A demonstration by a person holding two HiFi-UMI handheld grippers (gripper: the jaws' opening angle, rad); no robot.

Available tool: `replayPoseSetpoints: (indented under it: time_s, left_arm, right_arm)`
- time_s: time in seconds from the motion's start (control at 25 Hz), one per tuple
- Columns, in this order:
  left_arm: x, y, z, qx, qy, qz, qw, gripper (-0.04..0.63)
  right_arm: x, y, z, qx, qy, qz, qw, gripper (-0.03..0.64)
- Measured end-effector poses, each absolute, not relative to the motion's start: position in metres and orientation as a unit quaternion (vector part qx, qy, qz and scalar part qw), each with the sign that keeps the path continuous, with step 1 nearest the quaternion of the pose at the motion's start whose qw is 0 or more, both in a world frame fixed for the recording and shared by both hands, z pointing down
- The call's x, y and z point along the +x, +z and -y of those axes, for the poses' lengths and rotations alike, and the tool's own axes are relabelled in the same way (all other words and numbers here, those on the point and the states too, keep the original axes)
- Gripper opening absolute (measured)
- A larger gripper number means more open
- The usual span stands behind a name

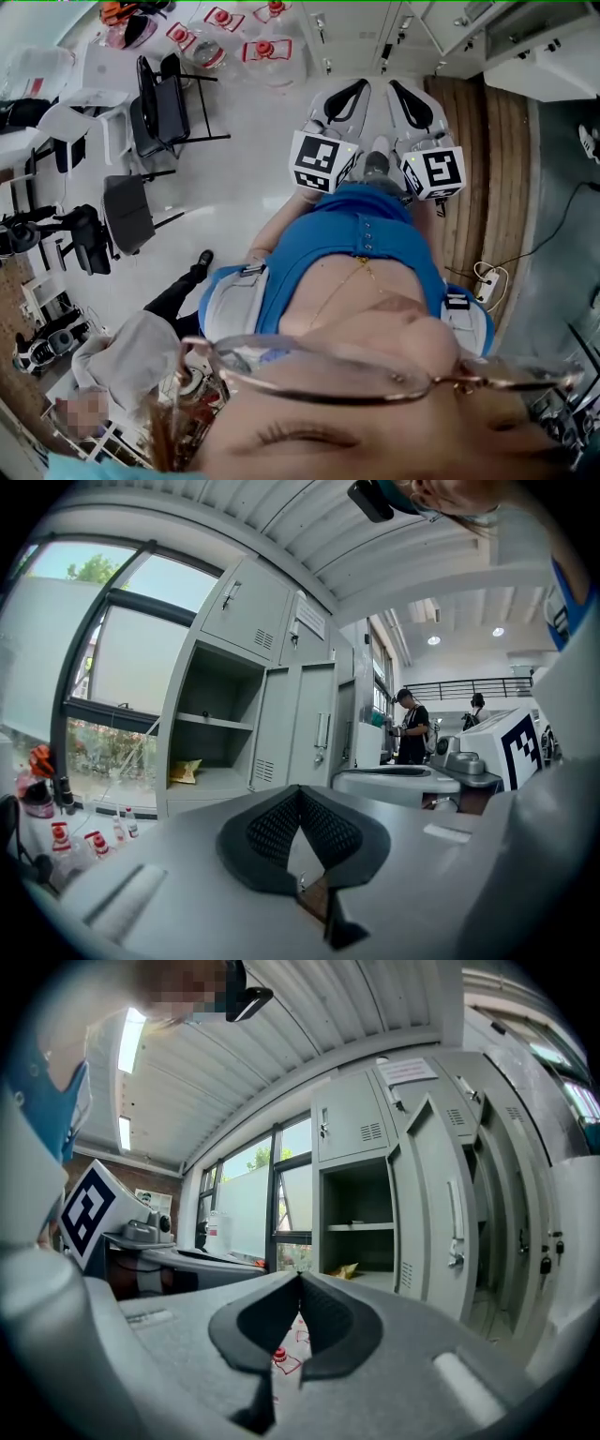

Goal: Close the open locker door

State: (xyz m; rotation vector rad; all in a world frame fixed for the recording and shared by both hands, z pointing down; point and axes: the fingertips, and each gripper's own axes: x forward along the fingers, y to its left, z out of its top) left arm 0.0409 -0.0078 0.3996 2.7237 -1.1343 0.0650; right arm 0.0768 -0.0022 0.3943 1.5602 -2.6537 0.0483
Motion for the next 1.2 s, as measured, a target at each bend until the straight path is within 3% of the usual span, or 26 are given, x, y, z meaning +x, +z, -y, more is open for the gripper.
replayPoseSetpoints:
  time_s: [1.2]
  left_arm:
    - [0.180, 0.398, 0.114, 0.905, 0.022, 0.416, 0.087, 0.000]
  right_arm:
    - [0.238, 0.367, 0.096, 0.452, -0.024, 0.891, 0.024, 0.002]
